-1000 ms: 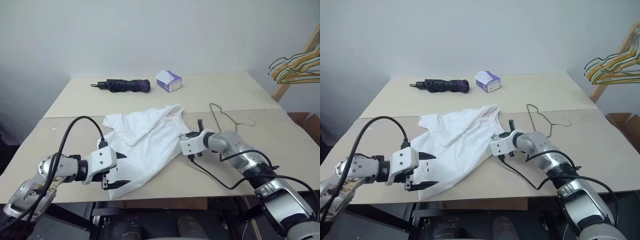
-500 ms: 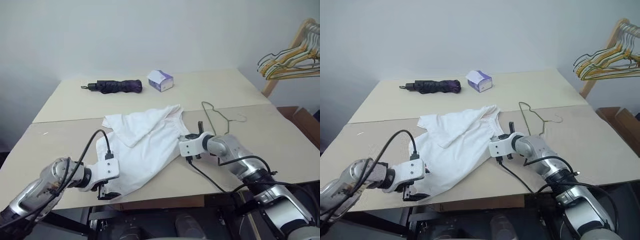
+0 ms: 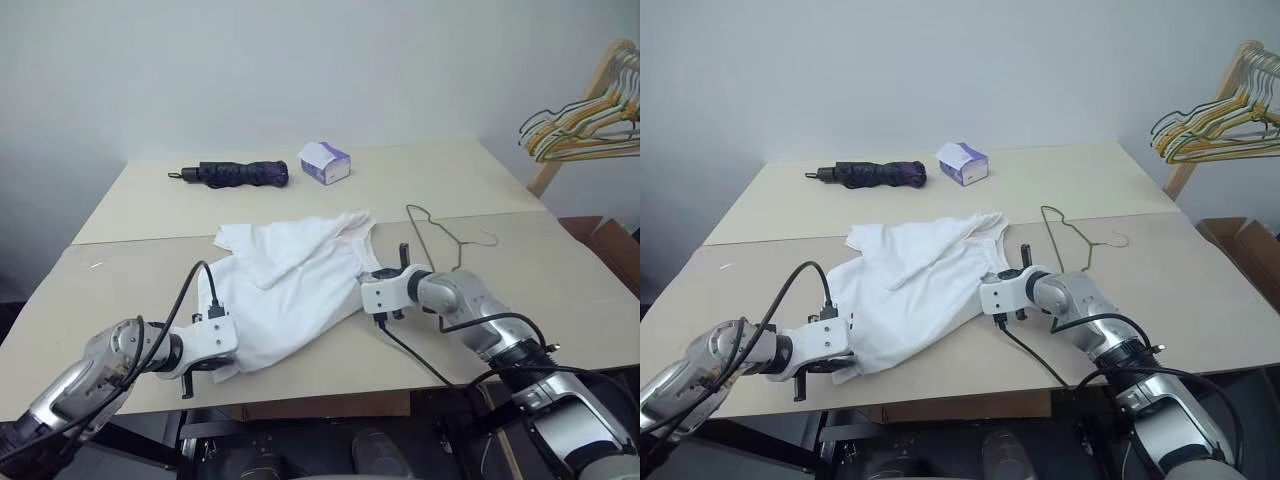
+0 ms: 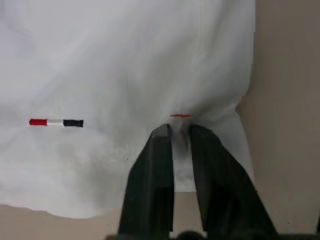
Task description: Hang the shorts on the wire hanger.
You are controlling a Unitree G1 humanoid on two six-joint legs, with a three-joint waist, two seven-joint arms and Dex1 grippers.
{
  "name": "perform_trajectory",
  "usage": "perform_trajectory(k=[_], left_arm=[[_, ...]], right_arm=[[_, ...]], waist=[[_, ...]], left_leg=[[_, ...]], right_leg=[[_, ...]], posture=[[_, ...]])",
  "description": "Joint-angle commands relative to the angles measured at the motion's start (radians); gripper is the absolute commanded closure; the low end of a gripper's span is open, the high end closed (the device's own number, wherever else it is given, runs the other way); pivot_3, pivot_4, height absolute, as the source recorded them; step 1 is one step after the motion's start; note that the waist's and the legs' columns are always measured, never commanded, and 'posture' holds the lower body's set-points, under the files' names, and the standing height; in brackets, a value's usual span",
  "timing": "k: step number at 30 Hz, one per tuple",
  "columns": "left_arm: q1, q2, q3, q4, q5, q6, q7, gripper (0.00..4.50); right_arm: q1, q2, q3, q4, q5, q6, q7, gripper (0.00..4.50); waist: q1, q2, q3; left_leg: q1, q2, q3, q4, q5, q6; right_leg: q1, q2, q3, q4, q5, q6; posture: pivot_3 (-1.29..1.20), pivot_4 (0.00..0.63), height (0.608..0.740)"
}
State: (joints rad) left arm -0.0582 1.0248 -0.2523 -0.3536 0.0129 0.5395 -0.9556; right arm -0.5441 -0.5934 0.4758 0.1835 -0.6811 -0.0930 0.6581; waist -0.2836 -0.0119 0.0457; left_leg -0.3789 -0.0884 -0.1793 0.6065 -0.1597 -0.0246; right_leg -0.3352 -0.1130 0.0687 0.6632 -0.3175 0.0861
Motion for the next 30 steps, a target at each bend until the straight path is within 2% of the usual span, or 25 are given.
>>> perform_trajectory(k=[1,6,10,13,18,22,23,26,30], left_arm=[[-0.068,-0.002,0.037,0.095,0.05,-0.027,0.042,4.47],[-0.136,0.019,0.063,0.201,0.024,-0.183,-0.026,4.47],[-0.147,0.06,0.117,0.276,-0.06,-0.387,-0.171,4.47],[-0.126,0.103,0.159,0.289,-0.133,-0.476,-0.292,4.47],[-0.053,0.202,0.176,0.27,-0.153,-0.604,-0.44,4.47],[-0.117,0.117,0.153,0.273,-0.102,-0.558,-0.341,4.47],[-0.155,0.085,0.145,0.292,-0.081,-0.536,-0.309,4.47],[-0.411,-0.041,0.125,0.489,-0.004,-0.482,-0.183,4.47],[-0.928,-0.24,0.099,1.007,0.172,-0.463,0.237,4.47]], right_arm=[[0.012,-0.034,-0.051,-0.074,0.035,-0.014,0.013,4.5],[0.1,-0.108,-0.095,-0.205,0.108,-0.049,0.067,4.5],[0.192,-0.189,-0.149,-0.331,0.292,-0.138,0.161,4.5],[0.269,-0.253,-0.186,-0.441,0.452,-0.142,0.271,4.5],[0.378,-0.366,-0.237,-0.543,0.589,-0.135,0.381,4.5],[0.38,-0.366,-0.265,-0.503,0.613,-0.143,0.373,4.5],[0.359,-0.348,-0.27,-0.485,0.621,-0.134,0.364,4.5],[0.192,-0.235,-0.29,-0.362,0.647,-0.046,0.301,4.5],[-0.217,-0.08,-0.249,0.043,0.499,-0.052,0.134,4.5]], waist=[[0.004,0.0,0.0],[0.021,0.0,0.0],[0.022,0.0,0.0],[0.019,0.0,0.0],[0.019,0.0,0.0],[0.028,0.0,0.0],[0.031,0.0,0.001],[0.031,-0.002,0.002],[0.013,-0.007,0.004]], left_leg=[[0.0,0.0,0.0,0.0,0.0,0.0],[-0.007,-0.001,-0.001,0.0,0.0,0.0],[-0.012,-0.001,0.0,0.001,0.002,0.003],[-0.014,0.0,0.001,0.001,0.002,0.004],[-0.015,0.0,0.003,0.001,0.0,0.0],[-0.015,0.001,0.003,0.001,-0.001,-0.001],[-0.013,0.0,0.003,0.001,-0.001,-0.001],[-0.009,0.0,0.003,0.003,-0.001,-0.001],[-0.006,-0.002,0.002,0.005,0.0,0.0]], right_leg=[[0.0,0.0,0.0,0.0,0.0,0.0],[-0.004,-0.001,-0.001,-0.001,-0.001,0.001],[-0.011,-0.001,-0.001,0.0,-0.001,0.001],[-0.014,-0.001,-0.001,0.0,-0.001,0.001],[-0.015,-0.002,0.0,0.001,-0.001,0.001],[-0.014,-0.003,0.0,0.001,-0.001,0.001],[-0.012,-0.003,0.0,0.001,-0.001,0.001],[-0.007,-0.002,-0.001,0.001,0.0,0.001],[0.0,-0.001,-0.004,-0.002,0.001,0.004]], posture=[[-0.23,0.0,0.74],[-0.23,0.0,0.74],[-0.24,0.0,0.74],[-0.25,0.0,0.74],[-0.26,0.0,0.74],[-0.27,0.0,0.74],[-0.27,0.0,0.74],[-0.29,0.0,0.74],[-0.31,0.0,0.74]])
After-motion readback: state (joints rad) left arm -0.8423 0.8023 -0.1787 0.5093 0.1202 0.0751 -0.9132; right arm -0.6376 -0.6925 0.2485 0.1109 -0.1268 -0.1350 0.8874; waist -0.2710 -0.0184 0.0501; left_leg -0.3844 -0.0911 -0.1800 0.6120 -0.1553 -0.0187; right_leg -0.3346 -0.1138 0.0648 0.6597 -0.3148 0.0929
